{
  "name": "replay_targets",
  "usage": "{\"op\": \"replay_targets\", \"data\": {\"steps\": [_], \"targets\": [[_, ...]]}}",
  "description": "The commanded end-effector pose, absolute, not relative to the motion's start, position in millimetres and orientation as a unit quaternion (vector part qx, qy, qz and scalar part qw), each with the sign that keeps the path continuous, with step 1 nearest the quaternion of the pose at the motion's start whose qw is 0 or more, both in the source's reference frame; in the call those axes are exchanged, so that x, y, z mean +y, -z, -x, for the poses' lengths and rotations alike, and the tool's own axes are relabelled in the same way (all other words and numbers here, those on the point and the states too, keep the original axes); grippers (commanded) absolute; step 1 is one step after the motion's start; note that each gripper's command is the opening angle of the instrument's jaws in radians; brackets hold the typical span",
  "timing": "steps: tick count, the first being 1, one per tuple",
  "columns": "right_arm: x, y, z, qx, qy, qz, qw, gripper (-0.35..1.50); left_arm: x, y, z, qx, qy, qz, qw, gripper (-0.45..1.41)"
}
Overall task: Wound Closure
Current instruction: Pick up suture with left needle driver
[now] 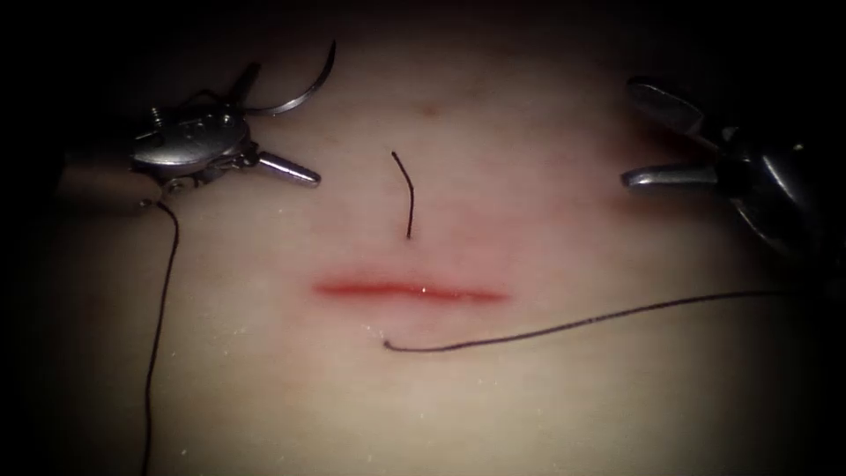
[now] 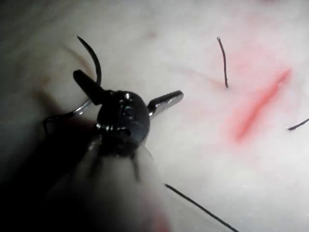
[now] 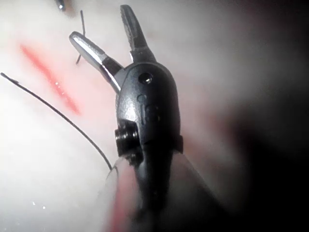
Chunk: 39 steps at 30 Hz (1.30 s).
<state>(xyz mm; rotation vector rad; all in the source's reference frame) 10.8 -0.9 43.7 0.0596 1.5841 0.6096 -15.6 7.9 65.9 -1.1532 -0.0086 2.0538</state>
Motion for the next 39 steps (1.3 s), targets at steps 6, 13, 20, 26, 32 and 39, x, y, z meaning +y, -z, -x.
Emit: {"op": "replay_targets", "data": {"steps": [6,13,20,26,32,39], "targets": [[-1.4,-44.5,-11.1,0.682,-0.246,-0.035,0.688,1.41,7.6,-61.3,15.1,-0.021,-0.794,0.453,0.405,1.25],[-2.2,-44.8,-11.1,0.664,-0.224,-0.05,0.712,1.3,5.8,-52.6,16.9,-0.044,-0.774,0.507,0.377,1.08],[-2.4,-44.2,-10.0,0.599,-0.207,-0.039,0.773,1.25,2.2,-43.1,23.4,-0.088,-0.774,0.516,0.356,0.93],[-2.4,-43.7,-7.3,0.501,-0.183,0.0,0.846,1.21,-0.6,-37.9,32.6,-0.122,-0.808,0.494,0.297,0.93],[-2.2,-43.7,-5.1,0.466,-0.198,0.028,0.862,1.2,-0.9,-38.1,38.3,-0.081,-0.846,0.454,0.268,0.91],[-2.3,-43.6,-5.0,0.452,-0.204,0.036,0.868,1.2,-2.1,-43.1,42.5,-0.054,-0.893,0.387,0.224,0.86]]}}
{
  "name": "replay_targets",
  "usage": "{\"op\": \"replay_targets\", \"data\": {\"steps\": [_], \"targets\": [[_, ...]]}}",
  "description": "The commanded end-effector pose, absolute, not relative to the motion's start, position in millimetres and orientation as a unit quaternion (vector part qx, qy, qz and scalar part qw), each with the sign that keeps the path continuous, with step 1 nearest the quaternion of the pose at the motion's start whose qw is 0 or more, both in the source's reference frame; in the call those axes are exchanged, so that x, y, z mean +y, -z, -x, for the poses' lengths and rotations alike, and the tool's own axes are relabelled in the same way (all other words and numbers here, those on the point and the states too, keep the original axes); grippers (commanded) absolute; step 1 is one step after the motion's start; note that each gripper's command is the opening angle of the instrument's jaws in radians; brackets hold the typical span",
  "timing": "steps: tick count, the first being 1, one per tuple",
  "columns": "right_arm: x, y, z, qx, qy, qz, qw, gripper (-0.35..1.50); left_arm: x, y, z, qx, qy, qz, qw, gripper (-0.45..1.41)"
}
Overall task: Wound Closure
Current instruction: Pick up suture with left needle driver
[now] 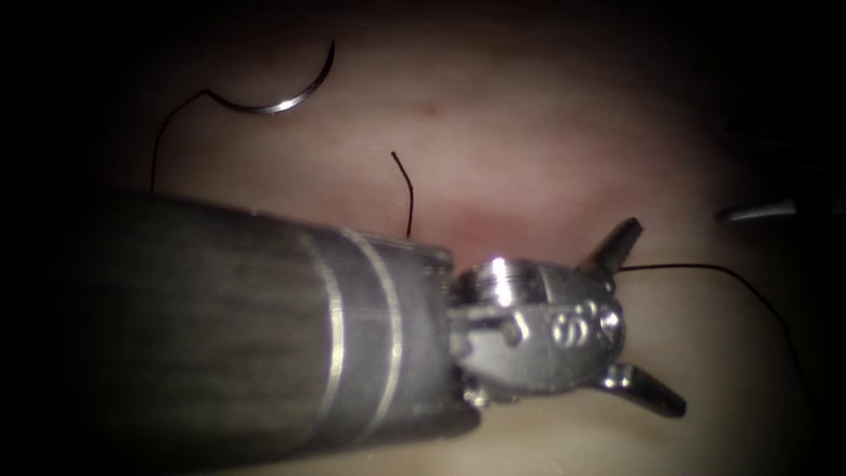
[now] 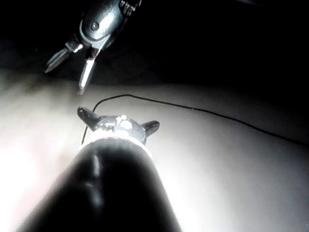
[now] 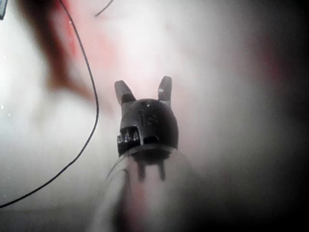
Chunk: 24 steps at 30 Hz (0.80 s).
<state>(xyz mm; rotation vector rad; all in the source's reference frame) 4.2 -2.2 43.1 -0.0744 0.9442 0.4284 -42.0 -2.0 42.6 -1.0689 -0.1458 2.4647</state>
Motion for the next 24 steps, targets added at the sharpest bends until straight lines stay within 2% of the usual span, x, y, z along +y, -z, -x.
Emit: {"op": "replay_targets", "data": {"steps": [1,11,13,14,17,24], "targets": [[-2.3,-43.6,-5.0,0.449,-0.204,0.035,0.869,1.2,-2.3,-43.8,42.6,-0.051,-0.895,0.382,0.222,0.86],[-2.4,-43.5,-5.3,0.44,-0.206,0.035,0.874,1.2,-2.3,-50.5,42.9,-0.043,-0.912,0.348,0.211,0.66],[-2.4,-43.5,-5.4,0.44,-0.205,0.034,0.874,1.2,-2.4,-51.0,43.3,-0.041,-0.913,0.346,0.211,0.56],[-2.5,-43.5,-5.4,0.439,-0.205,0.034,0.874,1.2,-2.4,-51.1,43.4,-0.043,-0.912,0.349,0.21,0.41],[-2.5,-43.5,-5.5,0.439,-0.206,0.035,0.874,1.2,-2.7,-50.4,43.5,-0.05,-0.91,0.355,0.209,-0.45],[-2.8,-43.5,-6.0,0.446,-0.203,0.031,0.871,1.2,-1.3,-47.8,41.5,-0.041,-0.898,0.398,0.182,-0.45]]}}
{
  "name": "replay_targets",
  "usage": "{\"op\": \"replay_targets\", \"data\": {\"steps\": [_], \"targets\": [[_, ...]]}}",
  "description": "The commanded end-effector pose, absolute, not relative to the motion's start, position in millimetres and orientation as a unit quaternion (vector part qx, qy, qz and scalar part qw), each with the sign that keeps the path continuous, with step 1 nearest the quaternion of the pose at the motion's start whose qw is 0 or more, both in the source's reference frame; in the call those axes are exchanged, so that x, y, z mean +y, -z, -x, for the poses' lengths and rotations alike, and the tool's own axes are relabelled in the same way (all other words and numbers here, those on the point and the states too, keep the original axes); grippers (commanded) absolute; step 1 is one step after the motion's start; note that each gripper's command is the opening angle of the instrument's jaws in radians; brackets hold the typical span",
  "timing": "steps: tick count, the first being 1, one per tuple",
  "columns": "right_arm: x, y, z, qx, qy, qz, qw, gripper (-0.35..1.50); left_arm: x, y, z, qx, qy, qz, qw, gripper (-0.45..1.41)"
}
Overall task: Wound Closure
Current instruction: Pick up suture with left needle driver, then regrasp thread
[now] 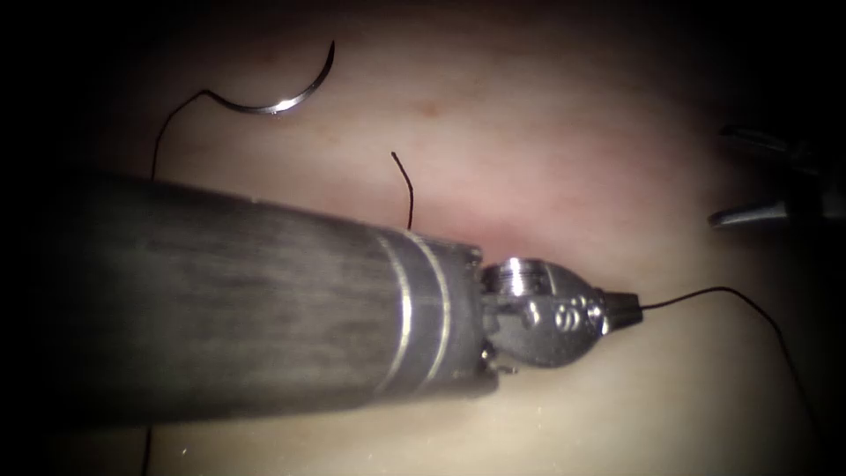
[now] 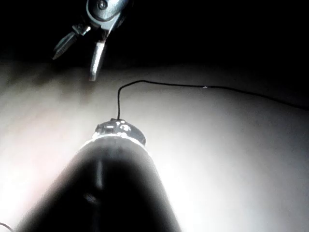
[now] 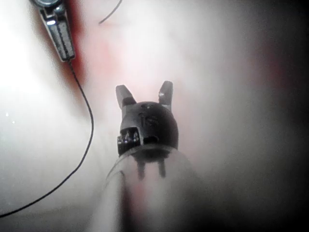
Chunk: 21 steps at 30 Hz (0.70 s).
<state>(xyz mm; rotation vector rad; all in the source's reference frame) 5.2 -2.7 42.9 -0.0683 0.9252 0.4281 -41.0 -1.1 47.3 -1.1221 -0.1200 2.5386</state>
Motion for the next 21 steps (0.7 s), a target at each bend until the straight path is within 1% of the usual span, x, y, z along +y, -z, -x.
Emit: {"op": "replay_targets", "data": {"steps": [1,6,10,14,18,21], "targets": [[-2.9,-43.5,-6.1,0.448,-0.203,0.03,0.87,1.2,-0.9,-47.5,40.8,-0.032,-0.896,0.407,0.173,-0.45],[-3.9,-43.5,-7.7,0.492,-0.18,-0.002,0.852,1.18,-1.9,-45.2,36.4,-0.015,-0.856,0.505,0.107,-0.45],[-4.5,-43.6,-9.6,0.525,-0.164,-0.024,0.835,1.16,-3.8,-43.5,33.2,-0.046,-0.812,0.581,0.025,-0.45],[-5.2,-43.6,-12.2,0.561,-0.144,-0.047,0.814,1.16,-5.0,-42.3,30.1,-0.079,-0.77,0.632,-0.031,-0.45],[-6.3,-43.9,-15.1,0.595,-0.117,-0.064,0.793,1.13,-5.7,-41.8,27.9,-0.075,-0.777,0.622,-0.051,-0.45],[-8.0,-44.2,-18.1,0.62,-0.091,-0.076,0.776,1.1,-6.2,-41.4,26.9,-0.09,-0.799,0.594,-0.017,-0.45]]}}
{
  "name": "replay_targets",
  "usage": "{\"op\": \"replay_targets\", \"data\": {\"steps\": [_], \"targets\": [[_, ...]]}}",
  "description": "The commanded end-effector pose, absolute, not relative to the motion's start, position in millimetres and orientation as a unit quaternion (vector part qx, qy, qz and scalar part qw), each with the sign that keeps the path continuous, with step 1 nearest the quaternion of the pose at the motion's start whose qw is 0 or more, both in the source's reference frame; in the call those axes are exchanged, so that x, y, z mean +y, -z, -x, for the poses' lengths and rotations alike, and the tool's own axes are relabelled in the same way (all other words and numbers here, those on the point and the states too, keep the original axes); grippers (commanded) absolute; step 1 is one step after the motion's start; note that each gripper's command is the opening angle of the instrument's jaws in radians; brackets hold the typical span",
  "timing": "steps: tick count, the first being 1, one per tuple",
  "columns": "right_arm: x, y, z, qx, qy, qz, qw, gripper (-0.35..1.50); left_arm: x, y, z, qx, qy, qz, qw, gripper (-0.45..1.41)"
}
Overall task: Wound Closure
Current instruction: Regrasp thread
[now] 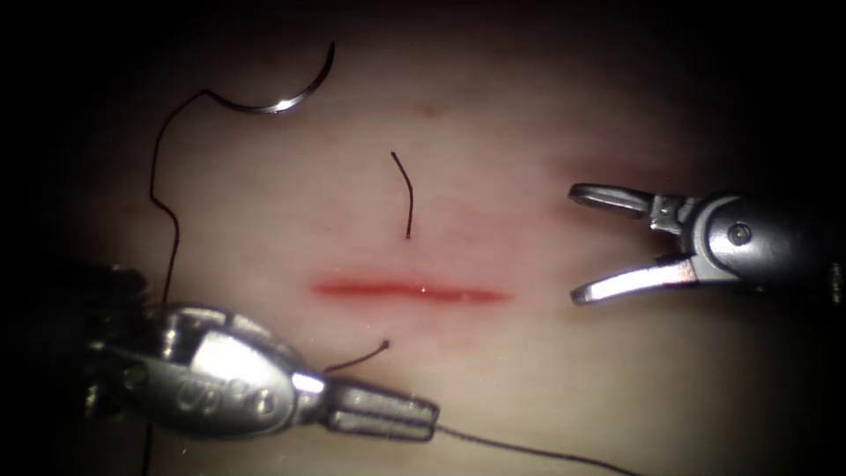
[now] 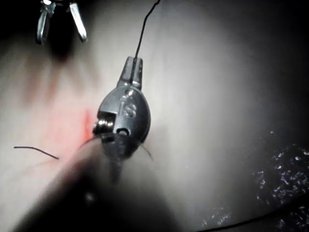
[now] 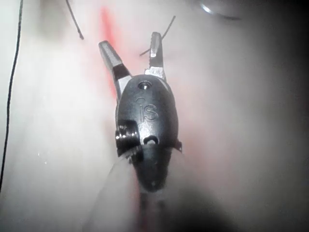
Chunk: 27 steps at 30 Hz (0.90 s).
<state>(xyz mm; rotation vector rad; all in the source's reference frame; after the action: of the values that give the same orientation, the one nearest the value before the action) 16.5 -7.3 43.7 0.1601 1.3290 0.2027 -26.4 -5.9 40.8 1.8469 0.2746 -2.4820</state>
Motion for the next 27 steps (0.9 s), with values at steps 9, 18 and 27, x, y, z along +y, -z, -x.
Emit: {"op": "replay_targets", "data": {"steps": [9,18,27], "targets": [[-12.2,-44.4,-25.8,0.654,-0.039,-0.093,0.75,1.04,-7.1,-40.2,27.3,0.104,0.826,-0.555,0.003,-0.45],[-13.5,-45.6,-30.7,0.646,-0.007,-0.103,0.757,1.04,-7.2,-40.2,26.8,0.111,0.829,-0.548,0.014,-0.45],[-14.4,-45.9,-32.2,0.662,0.019,-0.113,0.741,0.32,-7.1,-40.5,27.1,0.114,0.831,-0.544,0.016,-0.45]]}}
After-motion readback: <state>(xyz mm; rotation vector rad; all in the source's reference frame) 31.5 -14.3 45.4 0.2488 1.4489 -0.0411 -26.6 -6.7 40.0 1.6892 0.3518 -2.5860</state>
